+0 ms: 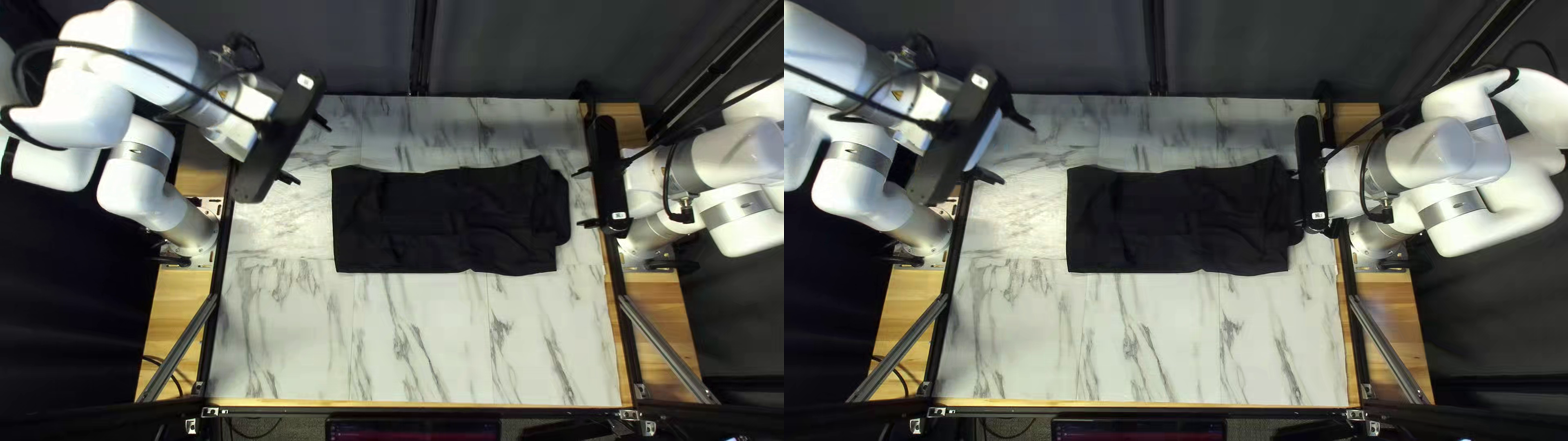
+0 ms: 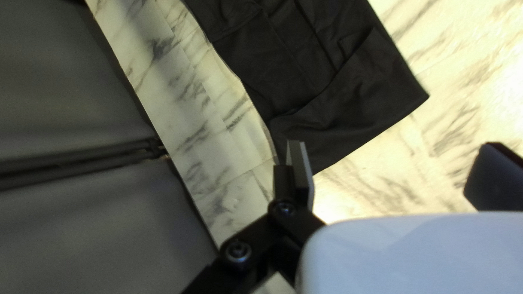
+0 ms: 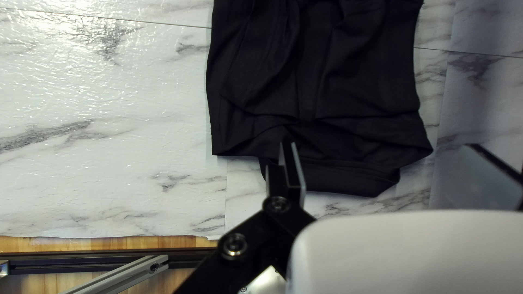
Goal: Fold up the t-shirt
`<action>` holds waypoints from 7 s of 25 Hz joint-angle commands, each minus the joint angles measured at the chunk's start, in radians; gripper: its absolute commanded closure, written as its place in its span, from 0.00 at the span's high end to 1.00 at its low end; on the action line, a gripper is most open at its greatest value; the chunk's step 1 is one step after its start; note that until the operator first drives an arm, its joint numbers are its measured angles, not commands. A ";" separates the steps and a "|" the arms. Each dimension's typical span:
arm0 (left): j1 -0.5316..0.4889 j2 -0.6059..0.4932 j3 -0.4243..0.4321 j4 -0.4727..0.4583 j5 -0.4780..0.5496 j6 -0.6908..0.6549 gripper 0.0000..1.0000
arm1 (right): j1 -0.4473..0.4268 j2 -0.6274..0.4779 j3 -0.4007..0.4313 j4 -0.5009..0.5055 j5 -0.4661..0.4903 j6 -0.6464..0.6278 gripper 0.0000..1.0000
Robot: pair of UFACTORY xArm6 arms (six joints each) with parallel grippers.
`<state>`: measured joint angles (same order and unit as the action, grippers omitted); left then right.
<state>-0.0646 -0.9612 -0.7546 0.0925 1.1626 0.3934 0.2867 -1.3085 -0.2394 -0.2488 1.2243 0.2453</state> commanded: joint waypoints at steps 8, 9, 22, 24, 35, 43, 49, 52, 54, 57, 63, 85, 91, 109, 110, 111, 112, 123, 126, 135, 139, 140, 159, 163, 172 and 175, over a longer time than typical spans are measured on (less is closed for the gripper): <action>0.018 -0.050 0.026 -0.002 0.005 -0.011 1.00 | 0.000 0.000 0.000 0.000 0.000 0.000 1.00; 0.018 -0.050 0.026 -0.002 0.005 -0.011 1.00 | 0.000 0.000 0.000 0.000 0.000 0.000 1.00; 0.018 -0.050 0.026 -0.002 0.005 -0.011 1.00 | 0.007 -0.010 0.005 -0.015 0.008 0.005 1.00; 0.018 -0.050 0.026 -0.002 0.005 -0.011 1.00 | -0.047 0.142 0.014 -0.046 -0.185 -0.015 1.00; 0.018 -0.050 0.026 -0.002 0.005 -0.011 1.00 | -0.278 1.119 -0.309 -0.579 -0.912 0.177 1.00; 0.018 -0.050 0.026 -0.002 0.005 -0.011 1.00 | -0.289 1.289 -0.421 -0.715 -0.927 0.203 1.00; 0.018 -0.050 0.026 -0.002 0.005 -0.011 1.00 | -0.289 1.289 -0.421 -0.715 -0.927 0.203 1.00; 0.018 -0.050 0.026 -0.002 0.005 -0.011 1.00 | -0.332 1.302 -0.416 -0.895 -1.007 0.307 1.00; 0.018 -0.050 0.026 -0.002 0.005 -0.011 1.00 | -0.338 1.316 -0.446 -1.053 -1.016 0.408 1.00; 0.018 -0.050 0.026 -0.002 0.005 -0.011 1.00 | -0.330 1.364 -0.506 -1.253 -0.995 0.541 1.00; 0.018 -0.050 0.026 -0.002 0.005 -0.011 1.00 | -0.335 1.487 -0.633 -1.384 -0.981 0.562 1.00; 0.018 -0.050 0.026 -0.002 0.005 -0.011 1.00 | -0.246 1.712 -0.805 -1.393 -0.890 0.543 1.00; 0.018 -0.050 0.026 -0.002 0.005 -0.011 1.00 | -0.212 1.768 -0.862 -1.412 -0.879 0.569 1.00; 0.018 -0.050 0.026 -0.002 0.005 -0.011 1.00 | -0.093 1.769 -0.883 -1.365 -0.791 0.572 1.00; 0.018 -0.050 0.026 -0.002 0.005 -0.011 1.00 | -0.102 1.765 -0.877 -1.371 -0.796 0.573 1.00; 0.018 -0.050 0.026 -0.002 0.005 -0.011 1.00 | -0.120 1.756 -0.867 -1.383 -0.805 0.575 1.00; 0.018 -0.050 0.026 -0.002 0.005 -0.011 1.00 | -0.133 1.749 -0.860 -1.391 -0.812 0.577 1.00; 0.018 -0.050 0.026 -0.002 0.005 -0.011 1.00 | -0.169 1.719 -0.840 -1.389 -0.834 0.556 1.00; 0.018 -0.050 0.026 -0.002 0.005 -0.011 1.00 | -0.141 1.678 -0.795 -1.437 -0.849 0.639 1.00; 0.018 -0.050 0.026 -0.002 0.005 -0.011 1.00 | -0.165 1.667 -0.773 -1.419 -0.849 0.608 1.00; 0.018 -0.050 0.026 -0.002 0.005 -0.011 1.00 | -0.183 1.727 -0.830 -1.438 -0.867 0.598 1.00; 0.018 -0.050 0.026 -0.002 0.005 -0.011 1.00 | -0.183 1.736 -0.838 -1.436 -0.869 0.592 1.00; 0.018 -0.050 0.026 -0.002 0.005 -0.011 1.00 | -0.189 1.814 -0.906 -1.422 -0.910 0.501 0.66; 0.018 -0.050 0.026 -0.002 0.005 -0.011 1.00 | -0.198 1.802 -0.907 -1.416 -0.911 0.486 0.00; 0.018 -0.050 0.026 -0.002 0.005 -0.011 1.00 | -0.197 1.811 -0.936 -1.412 -0.899 0.468 0.00; 0.018 -0.050 0.026 -0.002 0.005 -0.011 1.00 | -0.190 1.796 -0.925 -1.400 -0.891 0.458 0.00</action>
<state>-0.0464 -1.0117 -0.7285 0.0906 1.1673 0.3828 0.0923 0.4970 -1.1711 -1.6568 0.3278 0.7104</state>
